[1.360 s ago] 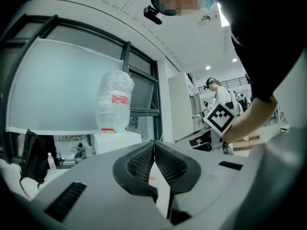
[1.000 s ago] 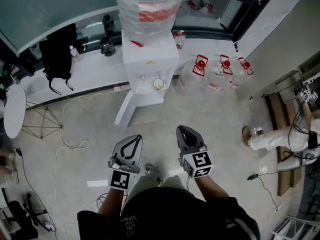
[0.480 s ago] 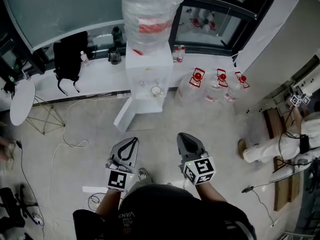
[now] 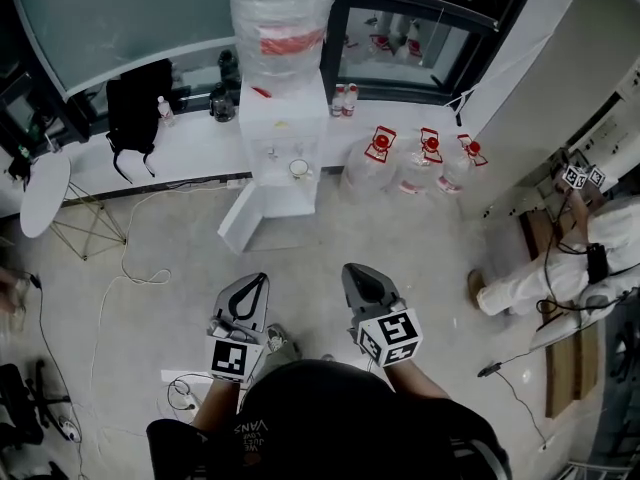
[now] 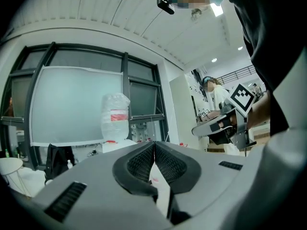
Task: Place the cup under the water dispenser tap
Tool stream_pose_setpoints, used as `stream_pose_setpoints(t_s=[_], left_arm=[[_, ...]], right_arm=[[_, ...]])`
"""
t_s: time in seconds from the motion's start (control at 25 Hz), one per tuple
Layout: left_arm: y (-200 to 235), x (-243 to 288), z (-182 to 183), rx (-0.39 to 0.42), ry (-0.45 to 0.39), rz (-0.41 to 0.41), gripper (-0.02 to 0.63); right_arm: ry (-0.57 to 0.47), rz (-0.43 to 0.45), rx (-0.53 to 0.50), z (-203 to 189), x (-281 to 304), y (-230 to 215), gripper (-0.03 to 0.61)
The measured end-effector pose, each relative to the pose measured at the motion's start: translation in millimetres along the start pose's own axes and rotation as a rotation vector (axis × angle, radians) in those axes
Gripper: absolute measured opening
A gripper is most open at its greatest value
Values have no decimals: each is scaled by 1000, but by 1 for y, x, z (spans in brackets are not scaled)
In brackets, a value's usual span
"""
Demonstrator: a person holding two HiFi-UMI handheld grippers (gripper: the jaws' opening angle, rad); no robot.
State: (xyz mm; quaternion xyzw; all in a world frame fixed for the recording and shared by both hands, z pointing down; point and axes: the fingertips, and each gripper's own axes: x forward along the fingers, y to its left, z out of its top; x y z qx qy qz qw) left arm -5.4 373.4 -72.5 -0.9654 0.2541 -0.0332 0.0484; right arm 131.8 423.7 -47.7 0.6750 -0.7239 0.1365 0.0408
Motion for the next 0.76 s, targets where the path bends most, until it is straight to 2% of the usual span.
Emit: stream_pose_setpoints(t_s=[0.32, 0.76], left_arm=[[-43, -21, 9, 19, -2, 8, 18], [-39, -41, 24, 4, 4, 6, 20]], right_arm=[[-2, 32, 2, -7, -40, 0, 43], [15, 42, -18, 4, -43, 19, 43]])
